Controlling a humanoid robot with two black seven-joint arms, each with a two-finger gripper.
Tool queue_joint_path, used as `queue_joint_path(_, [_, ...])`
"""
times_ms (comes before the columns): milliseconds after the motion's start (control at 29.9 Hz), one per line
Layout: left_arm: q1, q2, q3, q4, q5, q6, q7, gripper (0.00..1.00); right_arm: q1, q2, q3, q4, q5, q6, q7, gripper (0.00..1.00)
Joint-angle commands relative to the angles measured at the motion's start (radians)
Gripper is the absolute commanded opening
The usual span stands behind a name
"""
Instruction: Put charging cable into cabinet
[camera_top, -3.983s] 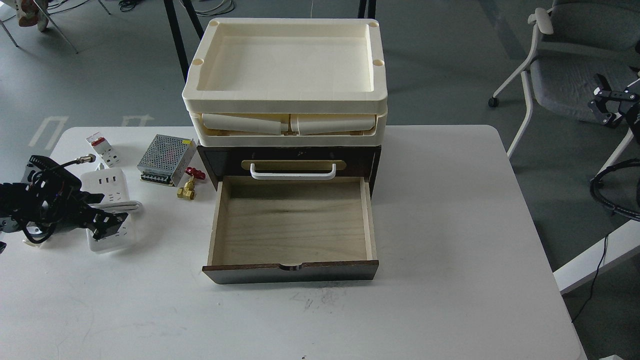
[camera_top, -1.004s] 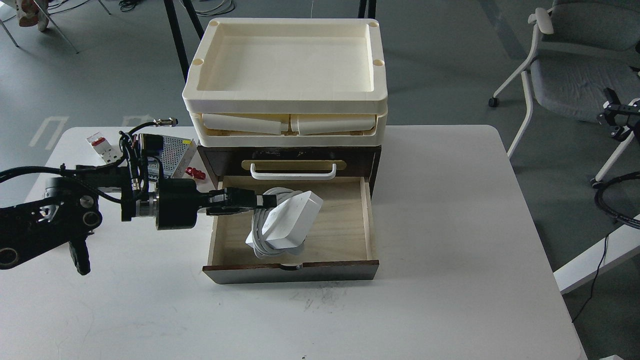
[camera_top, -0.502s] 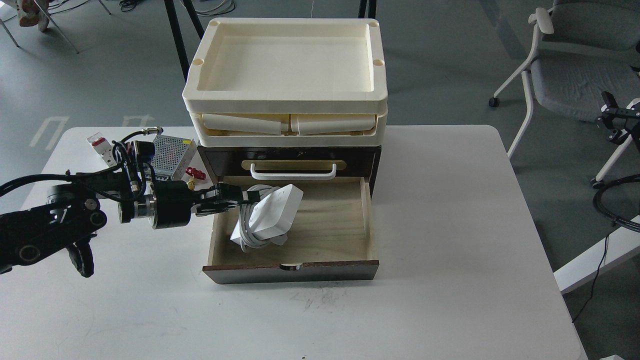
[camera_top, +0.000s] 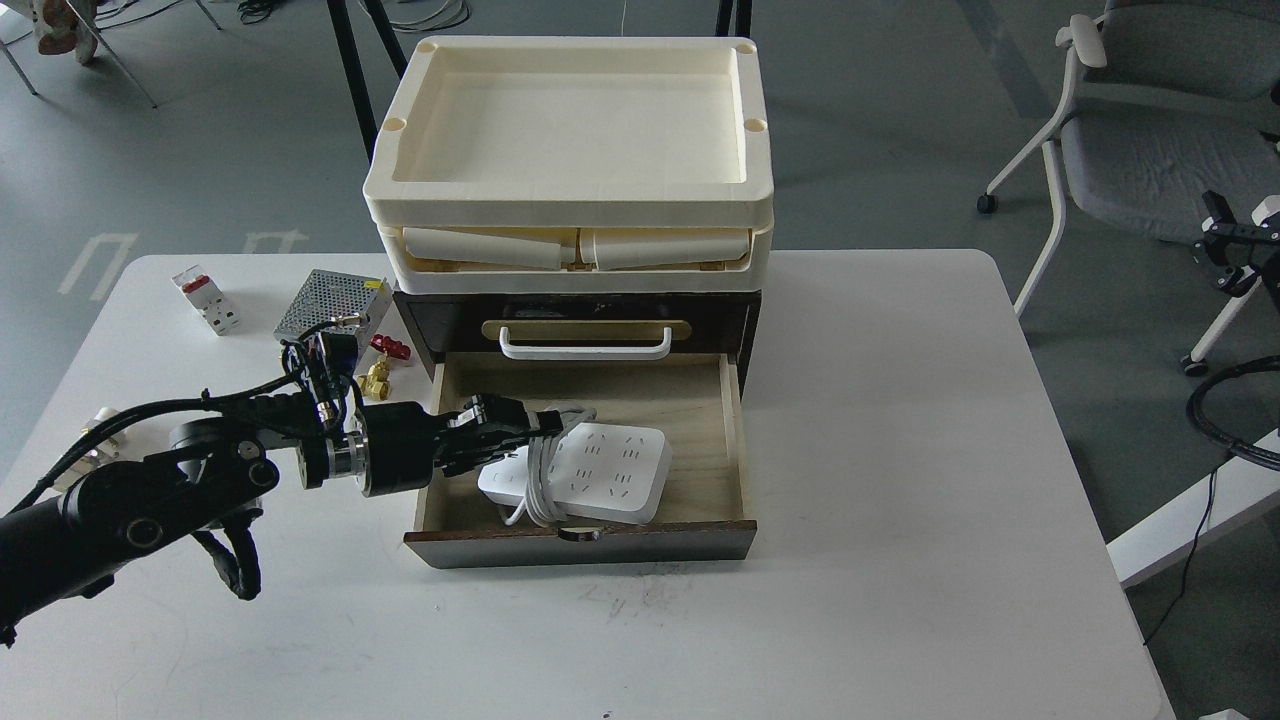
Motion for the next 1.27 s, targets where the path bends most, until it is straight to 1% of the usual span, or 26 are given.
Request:
queue_joint_path(0, [0.002,-0.009,-0.001,0.0,-0.084,0.0,0.0,0.69,0.0,-0.001,0.0,0.001,0.0,0.0,0.0,1.0])
queue_joint_path(33, [-0.001,-0.009,-0.001,0.0,-0.115,0.0,0.0,0.79,0.0,-0.001,0.0,0.001,0.0,0.0,0.0,1.0])
queue_joint_path(134, [-0.001,-0.003,-0.001,0.0,-0.175,0.0,0.0,0.86,-0.005,0.0,0.001,0.001,0.0,0.0,0.0,1.0])
queue_joint_path(234, [-0.001,0.02,-0.005,-0.001,-0.207,0.0,0.0,0.88,-0.006,-0.001,0.001,0.001,0.0,0.0,0.0,1.0])
queue_joint_path(301, [0.002,0.062,-0.015,-0.001,-0.225,0.0,0.0,0.89,-0.006,-0.001,0.005,-0.001,0.0,0.0,0.0,1.0])
queue_joint_path(435, [0.043,0.131,-0.046,-0.001,-0.253,0.0,0.0,0.91,-0.006,-0.003,0.005,-0.001,0.0,0.0,0.0,1.0])
queue_joint_path(603, [0.127,0.204,-0.152,-0.001,-0.255,0.0,0.0,0.94,-0.011,0.005,0.006,-0.01,0.0,0.0,0.0,1.0])
queue_joint_path(703, [0.173,0.246,-0.254,0.009,-0.285,0.0,0.0,0.95,-0.009,0.005,0.014,-0.004,0.003,0.0,0.0,1.0])
queue_joint_path(770, [0.196,0.266,-0.328,0.06,-0.348,0.0,0.0,0.97,-0.009,0.003,0.027,0.007,0.005,0.0,0.0,1.0])
queue_joint_path(870, [0.197,0.26,-0.431,0.242,-0.458,0.0,0.0,0.98,0.004,0.002,0.041,0.057,0.005,0.0,0.0,1.0])
queue_joint_path(937, [0.181,0.248,-0.483,0.38,-0.501,0.0,0.0,0.98,0.02,0.002,0.044,0.114,0.003,0.0,-0.002,1.0])
queue_joint_path(971, [0.161,0.24,-0.497,0.431,-0.511,0.0,0.0,0.98,0.032,0.003,0.044,0.14,0.003,0.0,-0.002,1.0])
queue_joint_path(1004, [0.111,0.223,-0.497,0.478,-0.518,0.0,0.0,0.98,0.047,0.005,0.044,0.166,0.003,0.0,-0.002,1.0])
queue_joint_path(1038, [0.056,0.205,-0.489,0.511,-0.52,0.0,0.0,0.98,0.057,0.009,0.043,0.192,0.003,0.0,-0.002,1.0])
queue_joint_path(1105, [-0.012,0.182,-0.486,0.537,-0.519,0.0,0.0,0.99,0.066,0.032,0.049,0.225,0.003,0.0,-0.002,1.0])
queue_joint_path(1238, [-0.044,0.166,-0.497,0.534,-0.525,0.0,0.0,0.99,0.075,0.085,0.101,0.226,0.003,0.0,0.0,1.0])
